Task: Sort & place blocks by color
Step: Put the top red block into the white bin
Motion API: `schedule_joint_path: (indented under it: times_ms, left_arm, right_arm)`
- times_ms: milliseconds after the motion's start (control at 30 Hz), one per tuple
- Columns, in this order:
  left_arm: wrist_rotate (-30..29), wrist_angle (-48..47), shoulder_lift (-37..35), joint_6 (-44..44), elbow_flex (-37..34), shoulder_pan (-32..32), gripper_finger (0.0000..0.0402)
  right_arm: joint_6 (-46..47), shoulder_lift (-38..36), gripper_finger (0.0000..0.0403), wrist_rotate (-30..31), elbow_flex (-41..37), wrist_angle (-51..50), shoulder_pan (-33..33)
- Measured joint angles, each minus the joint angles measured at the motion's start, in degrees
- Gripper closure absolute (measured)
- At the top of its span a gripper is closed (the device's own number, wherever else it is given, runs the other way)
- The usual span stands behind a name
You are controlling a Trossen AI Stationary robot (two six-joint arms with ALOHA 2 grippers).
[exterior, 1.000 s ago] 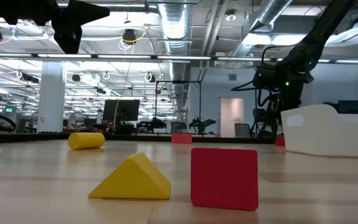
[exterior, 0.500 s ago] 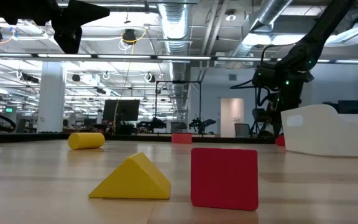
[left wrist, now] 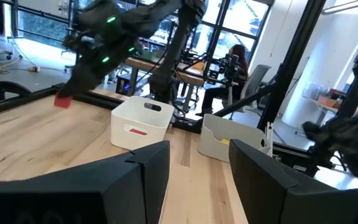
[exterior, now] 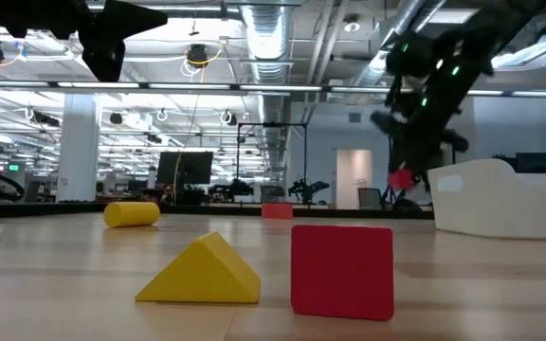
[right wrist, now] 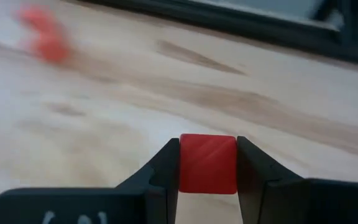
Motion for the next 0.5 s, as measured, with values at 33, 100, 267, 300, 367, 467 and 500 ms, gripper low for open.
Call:
schedule_joint_path:
  times_ms: [33, 100, 267, 300, 367, 467, 500]
  left_arm:
    - [0.0, 0.0, 0.0, 0.0, 0.0, 0.0, 0.0249]
    - [0.0, 0.0, 0.0, 0.0, 0.0, 0.0, 0.0249]
    - [0.0, -0.1, 0.0, 0.5, 0.0, 0.0, 0.0249]
    - [0.0, -0.1, 0.0, 0.5, 0.0, 0.0, 0.0249]
    - [-0.1, -0.1, 0.0, 0.5, 0.0, 0.0, 0.0249]
    - [-0.2, -0.1, 0.0, 0.5, 0.0, 0.0, 0.0249]
    - [-0.3, -0.1, 0.0, 0.5, 0.0, 0.0, 0.0249]
  right_arm:
    - [-0.1, -2.4, 0.0286, -0.1, 0.0, -1.1, 1.7]
    - [-0.1, -7.3, 0.0287, -0.4, 0.0, -3.6, 5.6]
    - [0.3, -17.5, 0.0288, -1.8, 0.1, -12.5, 19.3]
    - [1.2, -18.9, 0.0288, -2.0, 0.1, -14.5, 22.5]
    - [4.5, -21.0, 0.0288, -1.8, 0.1, -17.6, 29.0]
    - [12.3, -22.1, 0.0288, 0.6, 0.1, -21.7, 37.7]
    - [15.0, -22.1, 0.0288, 2.2, 0.1, -23.0, 40.0]
